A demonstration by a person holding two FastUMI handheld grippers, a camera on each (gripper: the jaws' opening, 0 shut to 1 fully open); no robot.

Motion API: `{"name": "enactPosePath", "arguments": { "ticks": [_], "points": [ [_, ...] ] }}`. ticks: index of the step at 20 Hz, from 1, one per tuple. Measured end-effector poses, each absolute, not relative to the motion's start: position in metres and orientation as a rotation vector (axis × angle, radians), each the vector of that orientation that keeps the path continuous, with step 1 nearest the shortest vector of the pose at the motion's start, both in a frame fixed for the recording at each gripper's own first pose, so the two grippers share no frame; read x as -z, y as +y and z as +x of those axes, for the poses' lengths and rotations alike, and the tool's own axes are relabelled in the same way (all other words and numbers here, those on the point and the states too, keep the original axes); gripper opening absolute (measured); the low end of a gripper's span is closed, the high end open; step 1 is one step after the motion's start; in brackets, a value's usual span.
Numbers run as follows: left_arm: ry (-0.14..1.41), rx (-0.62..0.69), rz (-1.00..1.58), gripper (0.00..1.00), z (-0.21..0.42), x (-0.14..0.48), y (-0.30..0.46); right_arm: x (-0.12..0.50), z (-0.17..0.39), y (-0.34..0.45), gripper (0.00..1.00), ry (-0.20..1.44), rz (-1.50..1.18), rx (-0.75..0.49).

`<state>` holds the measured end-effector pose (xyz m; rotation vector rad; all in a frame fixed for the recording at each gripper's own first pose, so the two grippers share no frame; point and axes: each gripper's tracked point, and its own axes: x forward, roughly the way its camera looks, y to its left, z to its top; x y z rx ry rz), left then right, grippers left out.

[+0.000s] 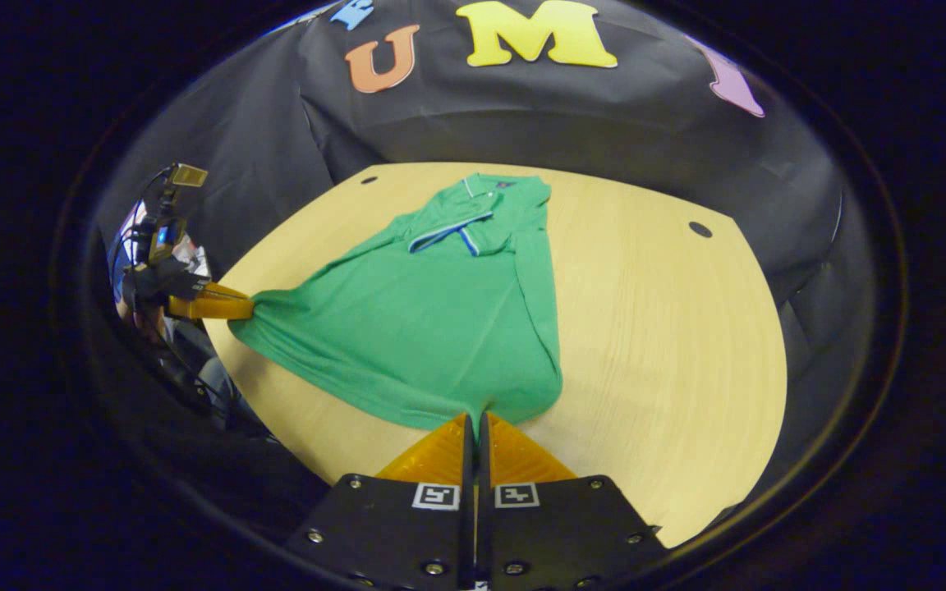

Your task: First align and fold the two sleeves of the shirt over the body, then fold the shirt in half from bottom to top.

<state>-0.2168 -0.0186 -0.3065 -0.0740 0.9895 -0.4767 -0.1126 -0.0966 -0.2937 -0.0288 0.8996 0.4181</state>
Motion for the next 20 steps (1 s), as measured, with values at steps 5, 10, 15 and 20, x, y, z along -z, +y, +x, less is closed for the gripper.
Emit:
{"name": "enactPosePath", "arguments": {
  "ticks": [5,10,15,20],
  "points": [
    [0.911,0.488,-0.072,0.03,-0.186,0.277,-0.022,0.261,-0.076,-0.091,0.01,0.816,0.023,-0.400],
    [0.792,0.495,-0.090,0.03,-0.125,0.237,-0.029,0.231,-0.033,-0.090,0.01,0.736,0.035,-0.388],
    [0.701,0.471,-0.132,0.03,-0.060,0.210,-0.036,0.206,0.018,-0.091,0.01,0.665,0.041,-0.366],
    [0.638,0.446,-0.135,0.03,-0.009,0.194,-0.031,0.182,0.073,-0.092,0.01,0.606,0.038,-0.348]
  ]
}}
